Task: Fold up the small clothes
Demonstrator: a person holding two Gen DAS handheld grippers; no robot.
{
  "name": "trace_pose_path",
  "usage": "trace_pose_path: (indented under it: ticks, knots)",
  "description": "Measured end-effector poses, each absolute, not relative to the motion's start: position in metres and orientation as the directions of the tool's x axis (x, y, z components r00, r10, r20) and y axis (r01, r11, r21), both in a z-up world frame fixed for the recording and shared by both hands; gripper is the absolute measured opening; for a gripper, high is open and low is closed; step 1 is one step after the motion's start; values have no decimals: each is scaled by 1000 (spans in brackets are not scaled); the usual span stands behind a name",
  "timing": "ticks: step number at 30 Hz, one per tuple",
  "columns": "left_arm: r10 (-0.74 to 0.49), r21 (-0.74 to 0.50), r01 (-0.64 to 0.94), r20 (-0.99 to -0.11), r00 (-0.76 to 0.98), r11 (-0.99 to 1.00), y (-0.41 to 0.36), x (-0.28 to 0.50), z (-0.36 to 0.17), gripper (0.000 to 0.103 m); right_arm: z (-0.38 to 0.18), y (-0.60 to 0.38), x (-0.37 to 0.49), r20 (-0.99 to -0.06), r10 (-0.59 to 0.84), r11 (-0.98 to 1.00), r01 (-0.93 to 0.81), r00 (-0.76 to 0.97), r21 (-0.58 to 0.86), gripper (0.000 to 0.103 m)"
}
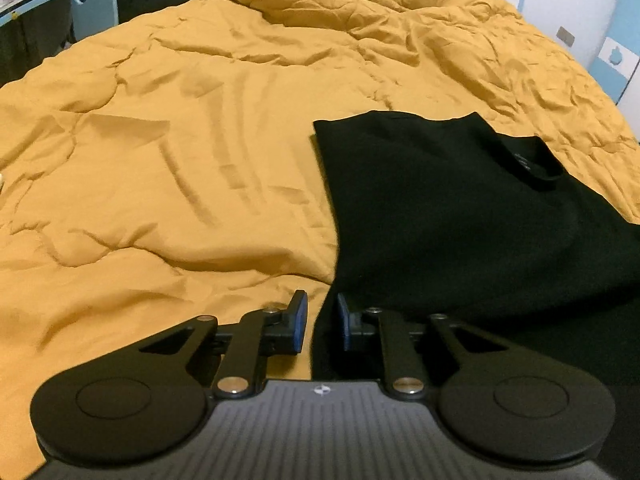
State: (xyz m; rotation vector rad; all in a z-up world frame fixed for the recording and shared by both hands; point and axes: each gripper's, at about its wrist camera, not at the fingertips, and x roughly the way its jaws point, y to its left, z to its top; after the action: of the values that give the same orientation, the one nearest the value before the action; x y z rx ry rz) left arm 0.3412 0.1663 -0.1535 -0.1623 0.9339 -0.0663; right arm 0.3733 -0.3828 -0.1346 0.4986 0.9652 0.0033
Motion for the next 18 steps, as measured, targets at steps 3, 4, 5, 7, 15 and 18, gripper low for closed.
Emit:
trace_pose_path:
  ticks: [3, 4, 5, 7, 15, 18]
  knots:
    - [-191, -257, -36, -798, 571, 966, 178, 346, -145, 21, -160, -396, 365, -771, 272, 852, 228, 575, 471, 0]
    - [-230, -307, -40, -787, 573, 951, 184, 349, -141, 21, -162, -398, 360, -765, 282, 850, 219, 579, 479, 1]
    - [-261, -353, -46, -766, 587, 935, 188, 351, -135, 24, -161, -401, 359, -760, 285, 848, 216, 584, 484, 7]
    - [-259, -377, -68, -745, 615, 924, 192, 360, -127, 47, -156, -406, 357, -750, 284, 846, 212, 597, 489, 11]
    - [-214, -440, -217, -739, 639, 871, 185, 413, -151, 58, -137, -412, 367, -701, 279, 813, 227, 656, 536, 36]
    - [-189, -444, -256, -739, 647, 859, 178, 424, -163, 44, -144, -406, 379, -713, 279, 820, 227, 644, 525, 36]
